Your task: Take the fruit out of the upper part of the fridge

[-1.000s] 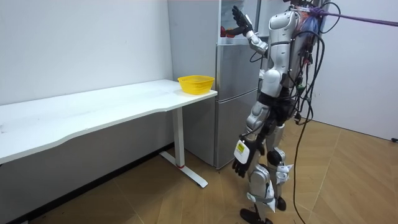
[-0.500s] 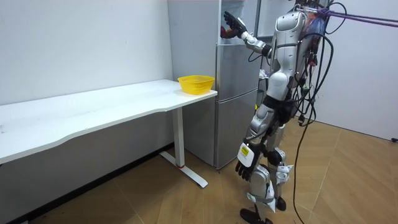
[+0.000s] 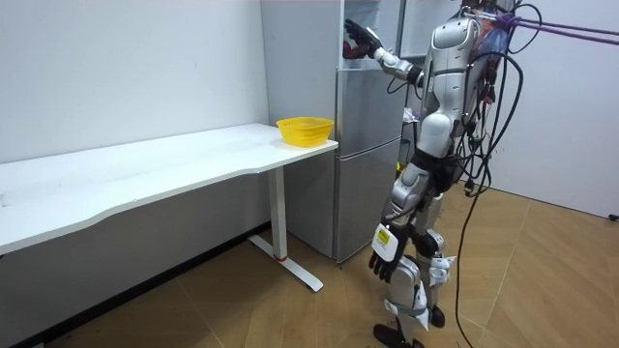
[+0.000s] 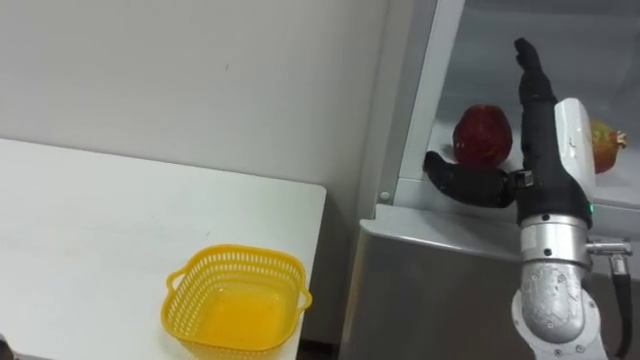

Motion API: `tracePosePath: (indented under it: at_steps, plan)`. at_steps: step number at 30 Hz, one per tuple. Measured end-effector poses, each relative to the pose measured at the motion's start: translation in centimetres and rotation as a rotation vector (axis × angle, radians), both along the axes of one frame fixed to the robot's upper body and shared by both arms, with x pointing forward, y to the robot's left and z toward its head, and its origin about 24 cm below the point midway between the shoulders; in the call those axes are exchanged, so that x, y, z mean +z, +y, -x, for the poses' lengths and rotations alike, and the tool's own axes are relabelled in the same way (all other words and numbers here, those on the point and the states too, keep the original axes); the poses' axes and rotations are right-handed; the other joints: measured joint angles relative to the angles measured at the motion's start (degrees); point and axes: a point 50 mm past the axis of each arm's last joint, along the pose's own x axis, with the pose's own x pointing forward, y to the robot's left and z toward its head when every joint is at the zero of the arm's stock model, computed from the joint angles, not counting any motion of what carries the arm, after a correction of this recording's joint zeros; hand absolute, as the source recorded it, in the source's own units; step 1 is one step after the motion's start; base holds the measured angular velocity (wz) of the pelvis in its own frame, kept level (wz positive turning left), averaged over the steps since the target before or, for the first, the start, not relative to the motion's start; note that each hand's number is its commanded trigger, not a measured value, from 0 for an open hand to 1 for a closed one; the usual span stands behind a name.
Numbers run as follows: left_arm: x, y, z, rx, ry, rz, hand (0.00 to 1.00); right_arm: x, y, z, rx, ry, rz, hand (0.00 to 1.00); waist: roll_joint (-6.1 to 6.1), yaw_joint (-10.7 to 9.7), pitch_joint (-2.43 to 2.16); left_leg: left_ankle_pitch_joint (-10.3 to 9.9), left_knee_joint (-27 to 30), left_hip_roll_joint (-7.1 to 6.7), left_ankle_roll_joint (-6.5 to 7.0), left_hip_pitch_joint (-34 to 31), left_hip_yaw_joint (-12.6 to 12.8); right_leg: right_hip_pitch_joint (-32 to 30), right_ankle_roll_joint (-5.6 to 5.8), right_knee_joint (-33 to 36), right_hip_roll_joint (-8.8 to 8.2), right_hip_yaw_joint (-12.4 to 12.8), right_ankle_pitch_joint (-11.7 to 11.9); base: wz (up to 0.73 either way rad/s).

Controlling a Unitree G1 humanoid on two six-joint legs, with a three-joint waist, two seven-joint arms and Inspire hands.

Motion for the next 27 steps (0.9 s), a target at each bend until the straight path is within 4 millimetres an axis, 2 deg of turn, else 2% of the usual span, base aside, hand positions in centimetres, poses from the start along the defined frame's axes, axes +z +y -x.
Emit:
tracePosePath:
  at_steps: [8,10,16,27]
  plan:
    - [0.2,0.3,-0.3,-0.002,-0.016,-0.001,0.0,-0.5,-0.8,-0.7,0.042,0.086,-0.001,0.0,-0.27,0.05,0.08,0.0,0.09,-0.01,0.0,0.08,-0.06,0.15,0.0,0.0,-0.01,0.19,0.0,0.0]
    - [0.3,0.5,0.1,0.001,-0.007,-0.007,0.0,-0.9,-1.4,-0.8,0.048,0.127,-0.012,0.0,-0.34,0.05,0.03,0.0,0.1,0.0,0.0,0.21,-0.04,0.18,-0.01,-0.01,0.07,0.65,0.01,-0.02]
    - [0.3,0.8,0.7,0.009,0.018,-0.03,0.0,-1.4,-1.3,-1.1,0.102,0.183,-0.052,0.0,-0.37,-0.02,0.01,0.04,0.13,-0.01,-0.01,0.29,-0.1,0.17,-0.09,0.09,0.09,0.74,0.05,-0.01]
    - [0.3,0.9,0.4,0.013,0.026,-0.036,0.0,-1.0,-1.8,-1.9,0.18,0.289,-0.062,0.0,-0.45,0.02,-0.28,0.05,0.13,0.03,-0.01,0.83,-0.02,0.52,-0.18,0.1,0.15,0.83,0.11,0.0]
